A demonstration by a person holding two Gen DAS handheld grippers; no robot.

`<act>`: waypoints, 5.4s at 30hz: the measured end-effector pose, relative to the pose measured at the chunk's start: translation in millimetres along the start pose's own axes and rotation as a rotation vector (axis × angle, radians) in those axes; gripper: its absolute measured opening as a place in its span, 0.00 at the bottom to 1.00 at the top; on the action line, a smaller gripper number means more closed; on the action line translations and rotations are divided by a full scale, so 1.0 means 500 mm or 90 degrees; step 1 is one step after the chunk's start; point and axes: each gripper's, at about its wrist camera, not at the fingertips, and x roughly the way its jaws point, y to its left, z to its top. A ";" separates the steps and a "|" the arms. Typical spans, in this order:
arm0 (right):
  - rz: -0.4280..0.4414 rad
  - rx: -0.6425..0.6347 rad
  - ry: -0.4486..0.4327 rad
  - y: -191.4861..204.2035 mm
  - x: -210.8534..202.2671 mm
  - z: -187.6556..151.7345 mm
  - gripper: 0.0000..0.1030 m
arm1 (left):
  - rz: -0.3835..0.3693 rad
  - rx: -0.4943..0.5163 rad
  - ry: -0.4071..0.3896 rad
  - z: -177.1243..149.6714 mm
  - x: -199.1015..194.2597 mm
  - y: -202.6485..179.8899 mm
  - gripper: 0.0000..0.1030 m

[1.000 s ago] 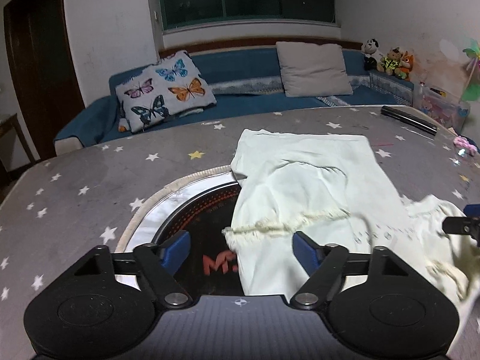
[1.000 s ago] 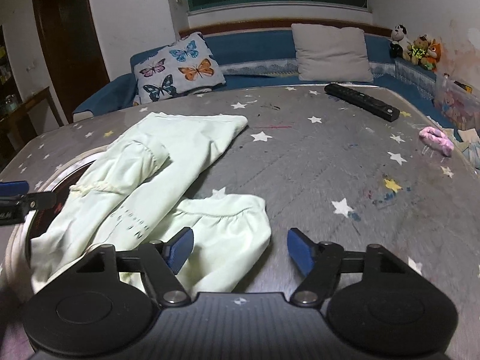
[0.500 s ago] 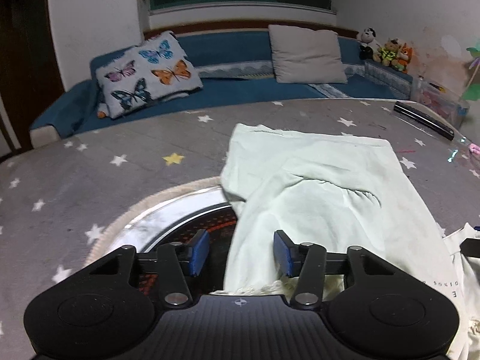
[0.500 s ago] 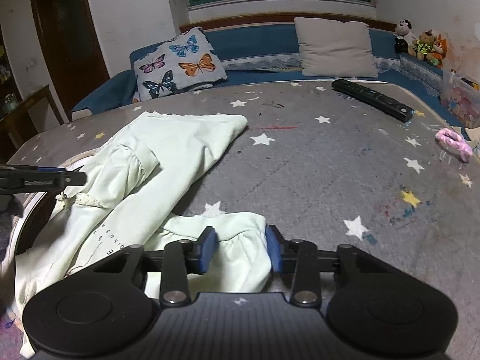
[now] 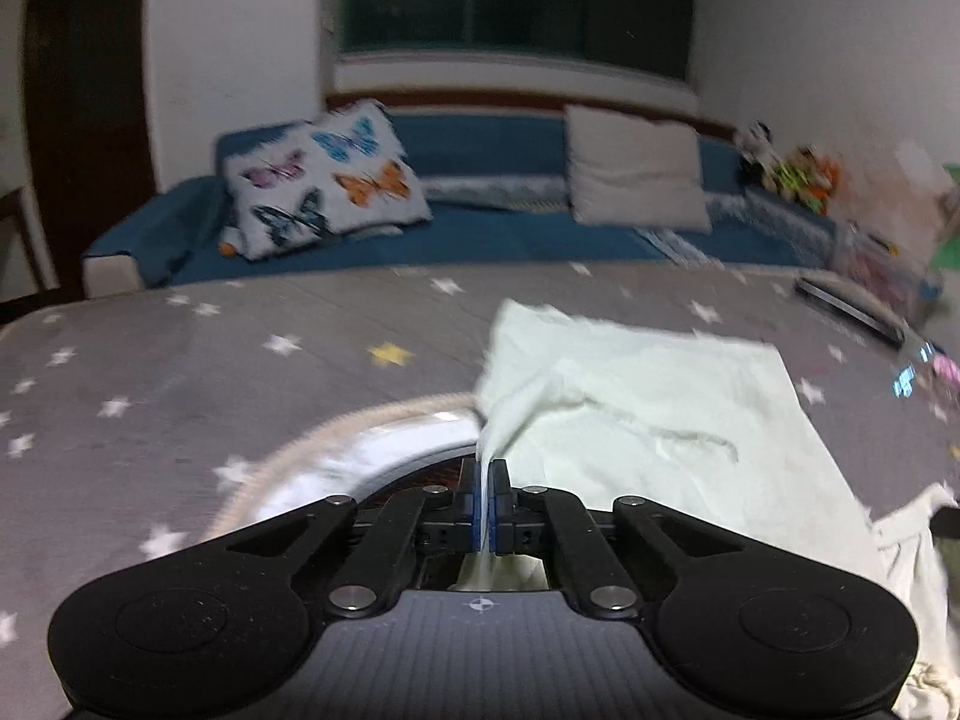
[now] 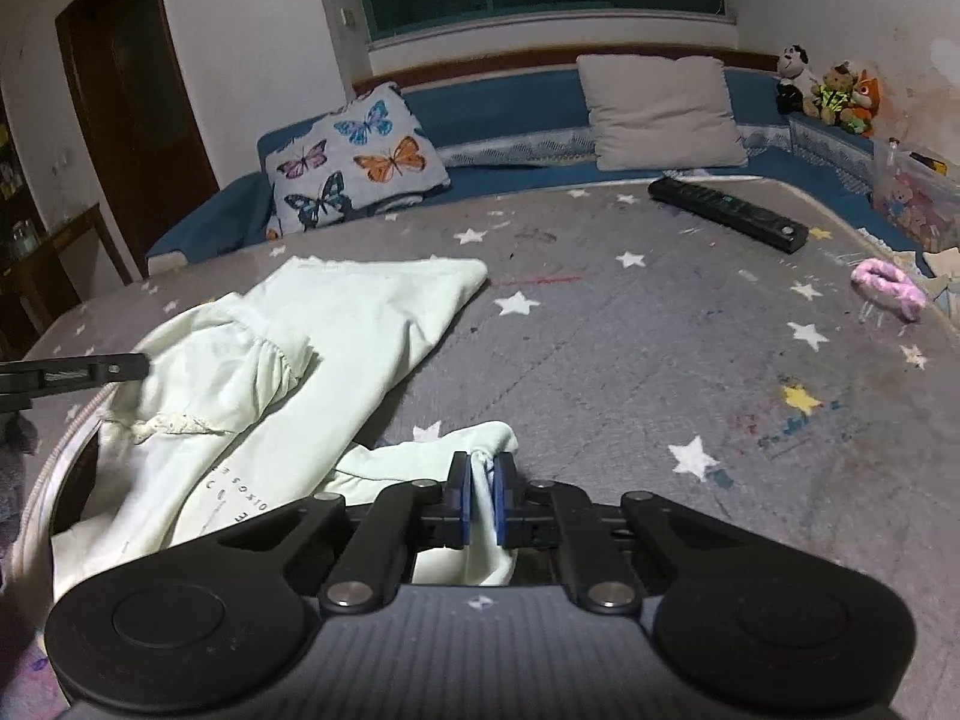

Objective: Fold clothes

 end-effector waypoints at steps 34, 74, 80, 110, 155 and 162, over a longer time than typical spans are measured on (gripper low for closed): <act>-0.082 0.015 -0.031 -0.105 -0.326 -0.132 0.14 | 0.128 -0.074 0.046 -0.223 -0.421 0.145 0.31; 0.030 -0.046 0.061 0.008 -0.003 0.017 0.38 | -0.083 0.099 0.072 -0.006 0.099 -0.092 0.05; 0.023 -0.044 0.056 0.008 -0.008 0.019 0.42 | -0.059 0.038 -0.043 0.035 -0.036 -0.030 0.05; 0.170 -0.218 0.126 0.244 0.089 0.012 0.39 | 0.052 -0.167 0.049 -0.257 -0.365 0.151 0.05; 0.263 -0.317 0.126 0.371 0.120 0.009 0.06 | 0.052 -0.182 0.065 -0.267 -0.353 0.173 0.07; 0.176 -0.280 0.032 0.293 0.073 0.096 0.05 | 0.044 -0.116 0.014 -0.201 -0.334 0.161 0.05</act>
